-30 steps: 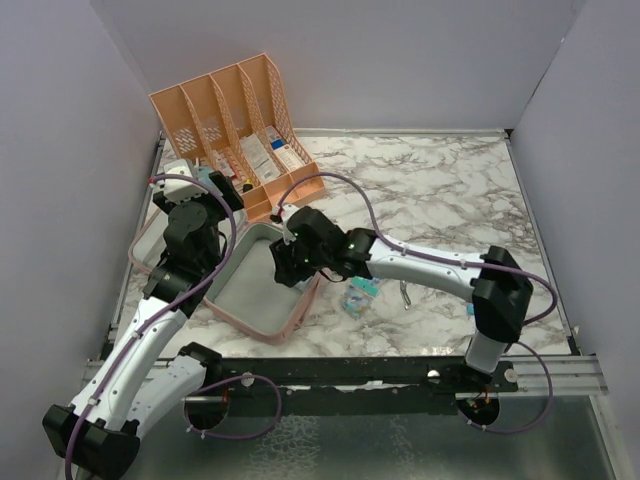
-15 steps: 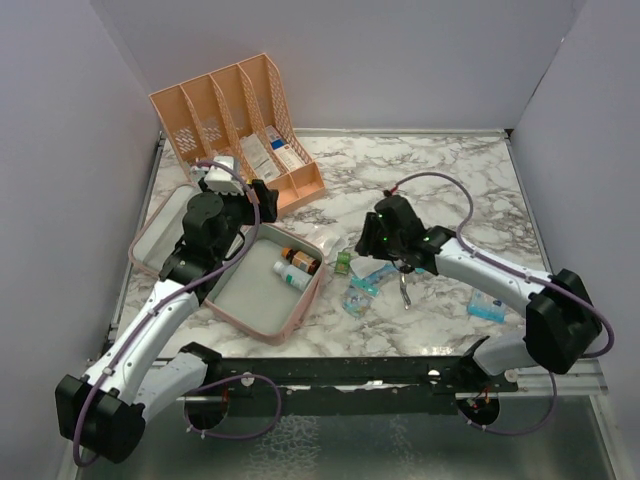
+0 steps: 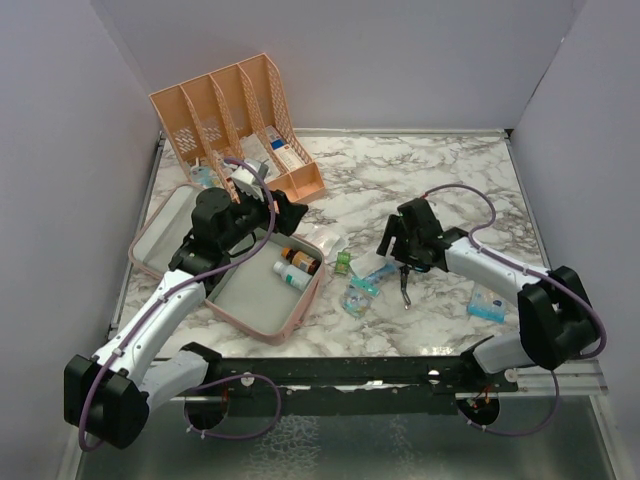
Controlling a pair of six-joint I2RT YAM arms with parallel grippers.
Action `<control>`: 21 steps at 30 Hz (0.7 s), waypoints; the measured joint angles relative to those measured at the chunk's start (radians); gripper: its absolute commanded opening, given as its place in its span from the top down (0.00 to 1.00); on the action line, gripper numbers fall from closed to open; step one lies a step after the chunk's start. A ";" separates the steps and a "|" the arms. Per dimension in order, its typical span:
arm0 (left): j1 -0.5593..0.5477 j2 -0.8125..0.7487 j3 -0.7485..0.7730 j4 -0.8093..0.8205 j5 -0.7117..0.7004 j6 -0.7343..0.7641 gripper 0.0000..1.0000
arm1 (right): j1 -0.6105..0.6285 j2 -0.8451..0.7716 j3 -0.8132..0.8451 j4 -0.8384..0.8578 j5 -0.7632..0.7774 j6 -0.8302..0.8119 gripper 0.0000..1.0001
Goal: Organize the medicine kit
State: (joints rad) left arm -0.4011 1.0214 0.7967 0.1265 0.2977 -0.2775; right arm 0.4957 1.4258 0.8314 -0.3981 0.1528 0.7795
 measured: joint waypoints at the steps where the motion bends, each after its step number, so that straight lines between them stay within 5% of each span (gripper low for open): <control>1: 0.000 0.000 -0.001 0.003 0.003 0.000 0.14 | -0.005 0.007 -0.006 0.006 -0.003 0.000 0.23; 21: 0.000 0.010 -0.011 0.014 -0.016 0.000 0.14 | -0.018 0.076 -0.057 0.079 -0.004 0.113 0.56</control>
State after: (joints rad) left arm -0.4011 1.0313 0.7856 0.1406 0.2821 -0.2775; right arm 0.4774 1.5017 0.7746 -0.3195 0.1490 0.8921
